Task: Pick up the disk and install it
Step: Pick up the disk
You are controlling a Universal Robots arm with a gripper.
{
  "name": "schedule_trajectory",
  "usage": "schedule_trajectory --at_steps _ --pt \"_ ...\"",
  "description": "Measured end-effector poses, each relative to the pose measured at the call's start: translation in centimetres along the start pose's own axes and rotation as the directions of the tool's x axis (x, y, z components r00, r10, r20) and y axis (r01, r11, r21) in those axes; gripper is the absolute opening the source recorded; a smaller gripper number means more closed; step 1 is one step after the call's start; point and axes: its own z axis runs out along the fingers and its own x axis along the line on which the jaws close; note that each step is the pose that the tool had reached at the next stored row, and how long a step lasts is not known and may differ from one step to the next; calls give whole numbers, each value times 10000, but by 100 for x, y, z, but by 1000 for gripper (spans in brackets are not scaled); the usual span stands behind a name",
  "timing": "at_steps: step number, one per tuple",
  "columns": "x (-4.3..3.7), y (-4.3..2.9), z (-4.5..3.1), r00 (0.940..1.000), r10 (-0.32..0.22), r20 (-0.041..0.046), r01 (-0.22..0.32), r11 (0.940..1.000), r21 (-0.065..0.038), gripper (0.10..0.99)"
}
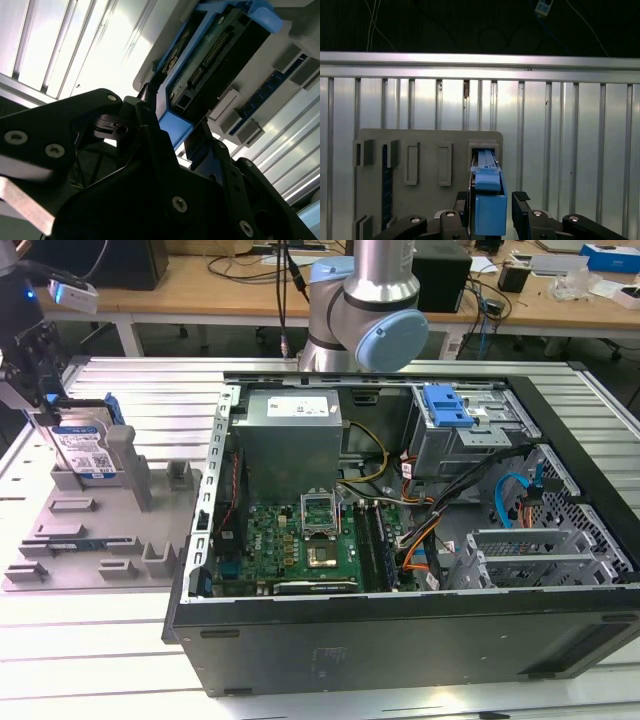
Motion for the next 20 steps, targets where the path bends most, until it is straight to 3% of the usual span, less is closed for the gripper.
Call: schedule_trajectory --at_steps 20 --pt "-1 0 64 10000 17 0 -17 10000 -2 467"
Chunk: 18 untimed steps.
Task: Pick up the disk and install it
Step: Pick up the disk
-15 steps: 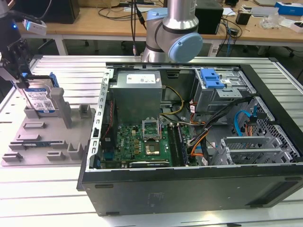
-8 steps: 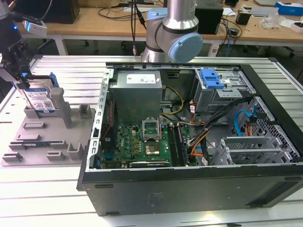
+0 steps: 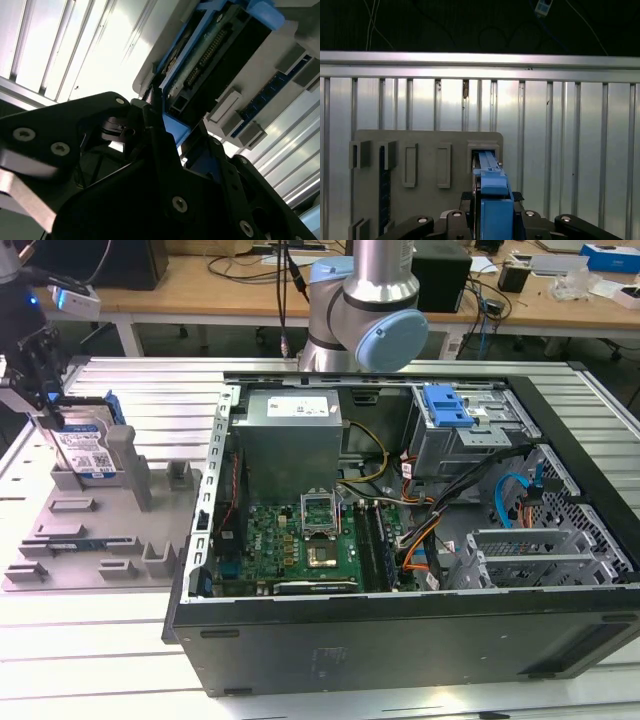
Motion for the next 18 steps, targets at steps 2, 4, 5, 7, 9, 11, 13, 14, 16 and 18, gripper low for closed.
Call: schedule_trajectory --at_steps 2,4,5,7,9,11,13,14,16,18 --pt "0 0 4 10000 0 0 0 10000 0 392" --pt "0 0 9 10000 0 1 0 10000 0 392" --pt "0 0 11 10000 0 0 0 10000 0 392" --pt "0 0 15 10000 0 0 0 10000 0 392" --pt "-1 0 16 10000 0 0 0 10000 0 392" --pt "0 0 16 10000 0 0 0 10000 -1 392" --pt "0 0 16 10000 0 0 0 10000 0 369" --pt "-1 0 16 10000 0 0 0 10000 0 369" --pt "0 0 16 10000 0 0 0 10000 0 369" --pt "-1 0 16 10000 0 0 0 10000 0 369"
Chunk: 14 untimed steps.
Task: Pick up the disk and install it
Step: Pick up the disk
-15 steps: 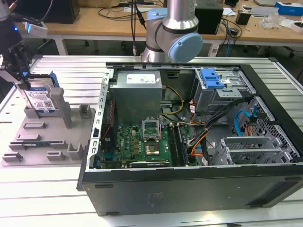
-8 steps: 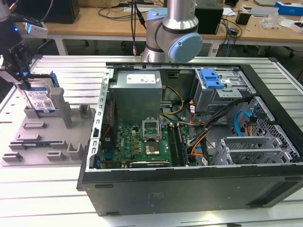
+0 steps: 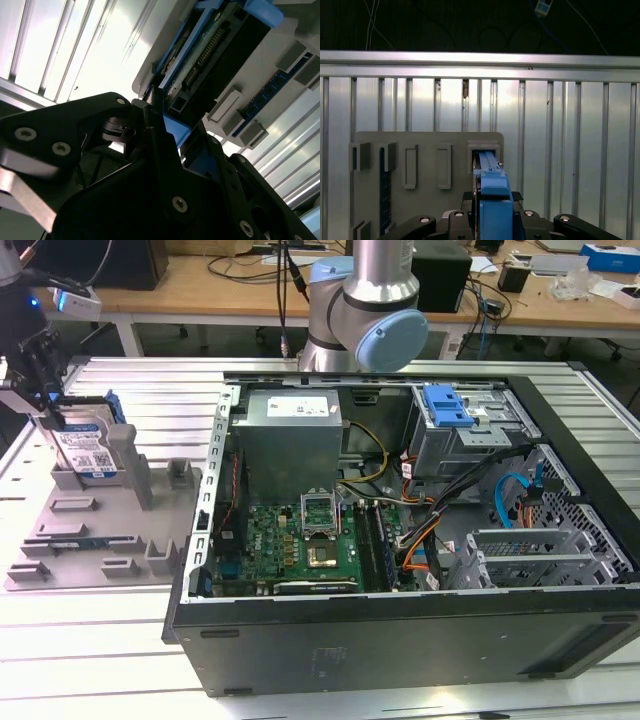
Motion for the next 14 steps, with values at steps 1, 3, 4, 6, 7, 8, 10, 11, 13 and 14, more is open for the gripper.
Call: schedule_trajectory --at_steps 1,3,4,6,7,8,10,11,13,14 --pt "0 0 0 10000 0 0 0 10000 0 369" --pt "0 0 0 10000 0 0 0 10000 1 369" --pt "0 0 0 10000 0 0 0 10000 0 369" --pt "0 0 0 10000 0 0 0 10000 2 369" --pt "0 -1 -4 10000 0 1 0 10000 5 369" --pt "0 0 -12 10000 0 2 0 10000 5 369" --pt "1 0 -66 10000 0 0 0 10000 1 369" --pt "2 0 -83 10000 1 0 -1 10000 1 369" --pt "3 0 -150 10000 1 0 -1 10000 1 369" --pt "4 0 -200 10000 0 0 0 10000 1 369"
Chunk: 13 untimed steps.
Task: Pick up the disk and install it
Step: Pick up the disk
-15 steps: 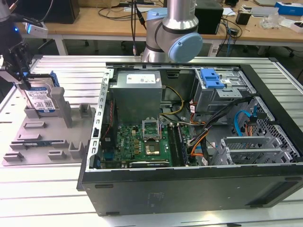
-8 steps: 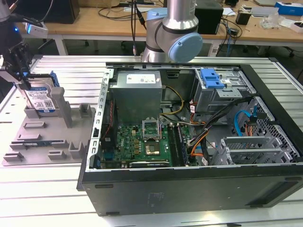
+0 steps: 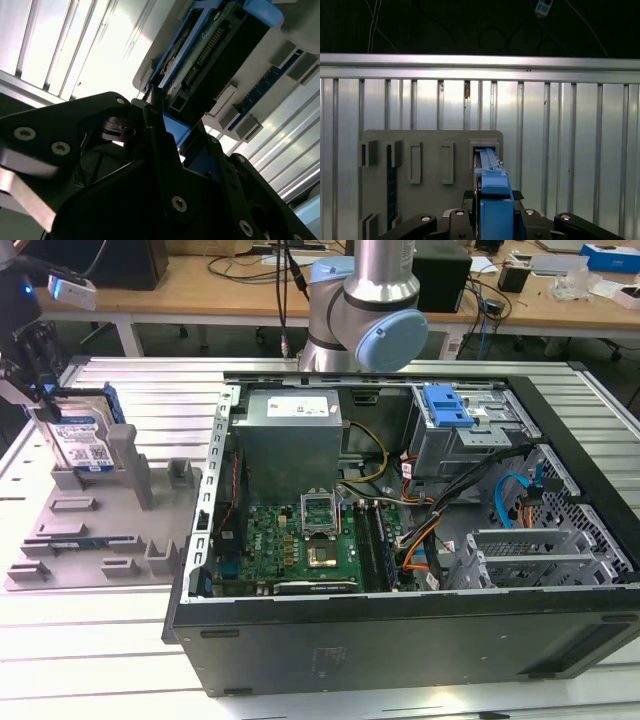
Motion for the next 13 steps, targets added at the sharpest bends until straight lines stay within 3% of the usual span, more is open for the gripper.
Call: schedule_trajectory --at_steps 3,13 --pt "5 0 -216 10000 0 1 0 10000 0 369" --pt "14 0 -633 10000 1 0 -1 10000 0 369"
